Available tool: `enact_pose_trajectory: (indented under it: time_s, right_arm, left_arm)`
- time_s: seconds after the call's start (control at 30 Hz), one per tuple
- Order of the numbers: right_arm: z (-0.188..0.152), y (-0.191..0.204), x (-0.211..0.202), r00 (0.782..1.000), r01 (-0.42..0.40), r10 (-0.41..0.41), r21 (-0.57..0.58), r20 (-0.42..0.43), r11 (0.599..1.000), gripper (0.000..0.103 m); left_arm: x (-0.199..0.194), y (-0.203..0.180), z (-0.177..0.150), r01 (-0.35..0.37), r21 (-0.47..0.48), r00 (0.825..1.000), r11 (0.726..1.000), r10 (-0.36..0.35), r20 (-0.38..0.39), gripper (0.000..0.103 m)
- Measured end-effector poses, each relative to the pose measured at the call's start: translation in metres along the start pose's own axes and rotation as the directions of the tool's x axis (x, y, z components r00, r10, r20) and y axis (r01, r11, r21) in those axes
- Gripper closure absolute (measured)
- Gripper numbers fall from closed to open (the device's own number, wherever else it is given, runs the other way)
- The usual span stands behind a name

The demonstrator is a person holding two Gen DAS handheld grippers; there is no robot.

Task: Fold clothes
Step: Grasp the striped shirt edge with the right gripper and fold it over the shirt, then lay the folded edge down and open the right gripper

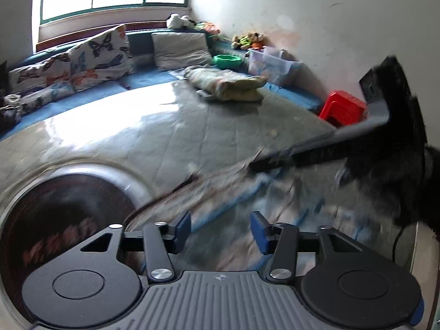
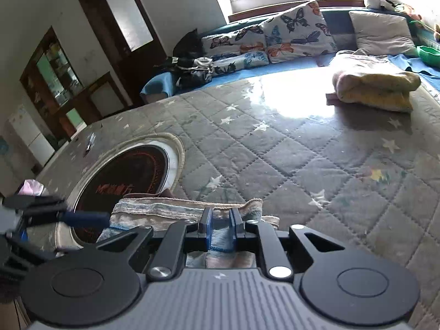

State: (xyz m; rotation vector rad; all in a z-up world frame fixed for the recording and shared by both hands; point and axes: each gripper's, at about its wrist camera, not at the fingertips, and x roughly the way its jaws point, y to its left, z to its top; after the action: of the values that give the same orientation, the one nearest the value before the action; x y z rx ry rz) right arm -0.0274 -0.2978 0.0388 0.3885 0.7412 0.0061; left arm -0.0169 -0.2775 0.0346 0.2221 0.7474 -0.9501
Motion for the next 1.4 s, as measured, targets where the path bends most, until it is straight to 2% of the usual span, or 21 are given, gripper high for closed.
enact_pose_trajectory:
  time_s: [0.03, 0.2, 0.43, 0.6, 0.77, 0.87, 0.93, 1.07, 1.23, 1.27, 1.3, 1.37, 1.4]
  right_arm:
    - [0.0, -0.002, 0.002, 1.0, -0.005, 0.005, 0.008, -0.002, 1.0, 0.091]
    - [0.001, -0.009, -0.001, 1.0, -0.025, 0.024, 0.029, 0.009, 0.999, 0.091]
    - [-0.021, 0.004, -0.035, 0.999, -0.05, 0.049, -0.057, -0.019, 0.997, 0.09]
    - [-0.05, 0.008, -0.055, 0.999, -0.017, 0.013, -0.077, -0.046, 0.997, 0.09]
    - [-0.072, 0.002, -0.095, 1.0, -0.002, 0.002, 0.01, 0.021, 1.0, 0.089]
    - [-0.084, 0.0, -0.111, 0.999, -0.019, 0.017, 0.058, 0.036, 0.998, 0.085]
    - [-0.093, -0.001, -0.119, 0.999, -0.033, 0.03, 0.091, 0.04, 0.995, 0.085]
    - [-0.11, 0.0, -0.124, 0.998, -0.042, 0.036, 0.136, 0.05, 0.99, 0.077]
    - [-0.121, 0.005, -0.131, 0.997, -0.048, 0.037, 0.154, 0.075, 0.987, 0.077]
    - [-0.122, 0.006, -0.132, 0.996, -0.047, 0.035, 0.153, 0.079, 0.987, 0.077]
    - [-0.123, 0.008, -0.132, 0.996, -0.045, 0.034, 0.149, 0.079, 0.988, 0.077]
    - [-0.122, 0.01, -0.132, 0.997, -0.034, 0.024, 0.138, 0.078, 0.99, 0.078]
    - [-0.122, 0.012, -0.131, 0.997, -0.031, 0.021, 0.136, 0.079, 0.99, 0.081]
  left_arm:
    - [0.008, -0.001, 0.006, 0.015, 0.001, 1.0, 1.0, -0.015, -0.004, 0.057]
    - [0.048, 0.004, 0.02, -0.001, 0.006, 0.999, 1.0, 0.002, -0.052, 0.061]
    - [0.053, 0.012, 0.018, -0.008, 0.016, 0.999, 1.0, 0.009, -0.049, 0.061]
    - [0.041, 0.005, 0.014, -0.036, 0.031, 0.999, 0.999, 0.037, -0.037, 0.061]
    - [-0.005, -0.019, -0.013, 0.036, 0.1, 0.999, 0.994, -0.034, -0.016, 0.058]
    - [-0.036, -0.04, -0.042, 0.068, 0.187, 0.998, 0.98, -0.067, -0.01, 0.05]
    - [-0.049, -0.054, -0.061, 0.071, 0.25, 0.997, 0.966, -0.069, -0.014, 0.049]
    - [-0.063, -0.075, -0.089, 0.043, 0.364, 0.999, 0.93, -0.044, -0.007, 0.049]
    - [-0.064, -0.091, -0.11, -0.007, 0.456, 1.0, 0.89, 0.001, 0.013, 0.049]
    - [-0.063, -0.093, -0.113, -0.018, 0.467, 1.0, 0.884, 0.011, 0.017, 0.052]
    - [-0.061, -0.094, -0.115, -0.028, 0.477, 1.0, 0.878, 0.021, 0.021, 0.061]
    - [-0.055, -0.093, -0.116, -0.048, 0.475, 0.999, 0.879, 0.043, 0.021, 0.071]
    - [-0.056, -0.091, -0.119, -0.06, 0.474, 0.998, 0.878, 0.054, 0.025, 0.08]
